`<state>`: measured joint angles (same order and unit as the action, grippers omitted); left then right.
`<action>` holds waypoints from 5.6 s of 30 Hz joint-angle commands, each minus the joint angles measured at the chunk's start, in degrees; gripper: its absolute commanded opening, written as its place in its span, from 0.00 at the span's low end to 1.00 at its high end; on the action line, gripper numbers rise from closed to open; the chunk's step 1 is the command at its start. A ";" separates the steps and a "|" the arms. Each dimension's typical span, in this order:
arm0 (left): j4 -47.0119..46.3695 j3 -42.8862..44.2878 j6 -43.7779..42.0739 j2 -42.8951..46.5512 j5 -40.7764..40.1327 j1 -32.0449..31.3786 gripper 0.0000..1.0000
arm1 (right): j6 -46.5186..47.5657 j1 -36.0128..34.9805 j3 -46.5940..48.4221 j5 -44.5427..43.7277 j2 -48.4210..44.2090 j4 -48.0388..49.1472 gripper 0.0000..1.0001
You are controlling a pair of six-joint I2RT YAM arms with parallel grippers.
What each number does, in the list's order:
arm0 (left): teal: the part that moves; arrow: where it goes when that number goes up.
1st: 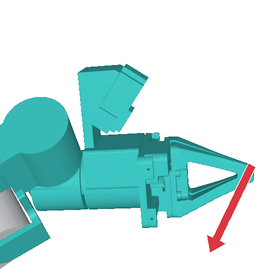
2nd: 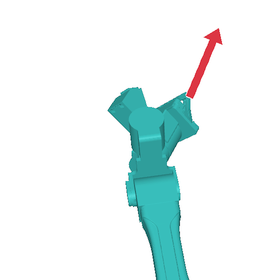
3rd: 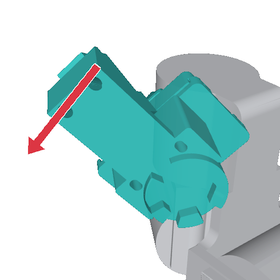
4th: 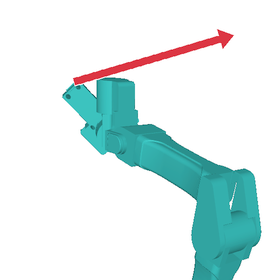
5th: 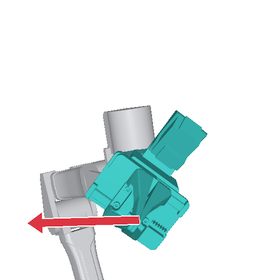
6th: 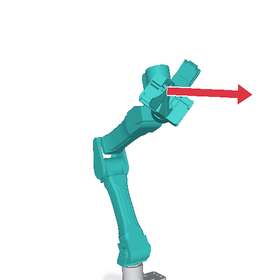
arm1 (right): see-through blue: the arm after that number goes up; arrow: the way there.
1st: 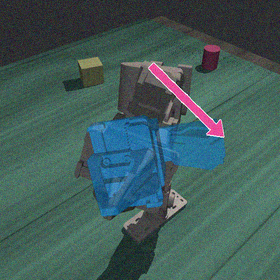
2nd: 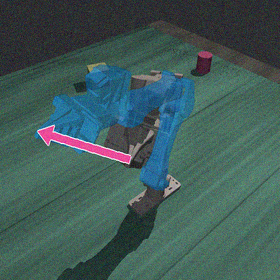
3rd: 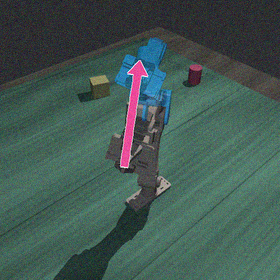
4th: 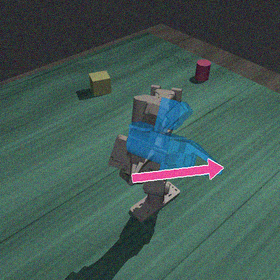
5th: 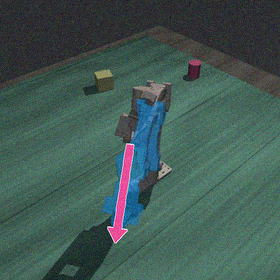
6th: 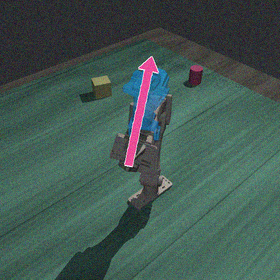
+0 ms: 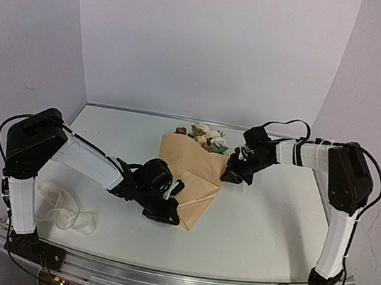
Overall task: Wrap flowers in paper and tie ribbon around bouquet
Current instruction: Adjust the folded bouquet at the center of the board.
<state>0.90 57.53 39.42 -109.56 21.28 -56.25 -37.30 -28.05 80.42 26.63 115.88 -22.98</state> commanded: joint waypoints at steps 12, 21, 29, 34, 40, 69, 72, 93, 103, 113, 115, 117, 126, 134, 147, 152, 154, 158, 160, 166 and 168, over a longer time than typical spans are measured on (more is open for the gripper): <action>8.36 8.21 -7.21 8.13 -0.27 0.93 0.14 | -1.01 -2.03 -4.97 -1.07 -9.73 -2.57 0.21; 9.19 4.03 -9.67 9.20 -4.47 11.29 0.15 | -7.96 -4.24 -12.62 -1.89 -12.72 6.49 0.51; 10.99 5.94 -11.42 5.24 -3.71 11.43 0.14 | -12.36 -6.80 -16.88 -4.94 -13.38 8.95 0.54; 9.96 5.35 -11.31 4.92 -1.47 11.39 0.14 | -14.91 -7.74 -19.65 -5.74 -13.17 14.28 0.57; 8.76 4.62 -10.40 4.47 0.25 11.24 0.15 | -9.84 -7.72 -21.01 -11.88 -20.51 10.39 0.68; 7.44 3.56 -9.80 4.12 1.83 11.27 0.14 | -18.96 -15.34 -20.17 -12.52 -14.70 16.89 0.44; 7.27 3.28 -9.80 4.34 1.79 11.25 0.14 | -19.96 -15.36 -20.85 -13.55 -13.65 19.14 0.41; 5.19 -5.66 -7.12 7.95 3.72 10.04 0.15 | -19.82 -15.27 -22.99 -14.24 -8.19 20.83 0.00; 3.21 -2.22 -3.94 3.47 4.54 2.71 0.13 | -13.56 -11.31 -21.59 -10.48 -8.37 15.67 0.00; 7.15 4.23 -5.02 8.51 2.65 3.65 0.14 | -8.33 -11.41 -18.33 -5.75 -11.36 8.80 0.00; 7.27 5.38 -5.68 8.18 3.64 4.50 0.15 | -7.34 -11.89 -17.83 -6.07 -12.30 7.09 0.00; 8.05 6.64 -6.95 6.63 4.00 5.32 0.15 | -6.69 -12.36 -17.69 -6.49 -13.46 5.91 0.00; 10.46 10.21 -10.66 -0.11 7.48 5.98 0.13 | -6.38 -13.21 -16.66 -6.94 -17.88 0.99 0.12; 8.73 9.83 -10.39 -1.55 8.82 5.98 0.13 | -9.24 -15.63 -16.48 -6.44 -19.41 0.03 0.22; 7.46 11.35 -9.65 -4.07 10.00 5.98 0.13 | -13.57 -16.20 -19.93 -6.65 -18.94 4.98 0.30; 7.22 12.15 -9.41 -4.52 10.43 5.97 0.13 | -13.53 -16.29 -21.52 -6.23 -21.81 4.96 0.43; 7.03 12.17 -9.27 -4.63 10.51 5.89 0.13 | -13.41 -16.32 -21.28 -6.76 -22.38 5.01 0.43; 6.93 12.04 -9.18 -4.84 10.77 5.81 0.13 | -14.70 -16.33 -17.29 -5.98 -19.13 6.02 0.38; 6.92 12.11 -9.13 -4.87 10.82 5.80 0.12 | -16.21 -16.48 -15.63 -5.18 -16.68 8.31 0.32; 6.94 11.82 -9.26 -4.56 10.73 5.80 0.12 | -18.80 -16.51 -17.67 -4.93 -12.82 13.84 0.19; 6.91 11.74 -9.35 -4.42 10.77 5.83 0.12 | -19.54 -16.54 -18.30 -4.75 -12.15 14.85 0.17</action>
<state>9.39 67.48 30.05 -113.89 31.40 -50.24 -54.49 -44.21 63.30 21.71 102.08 -12.45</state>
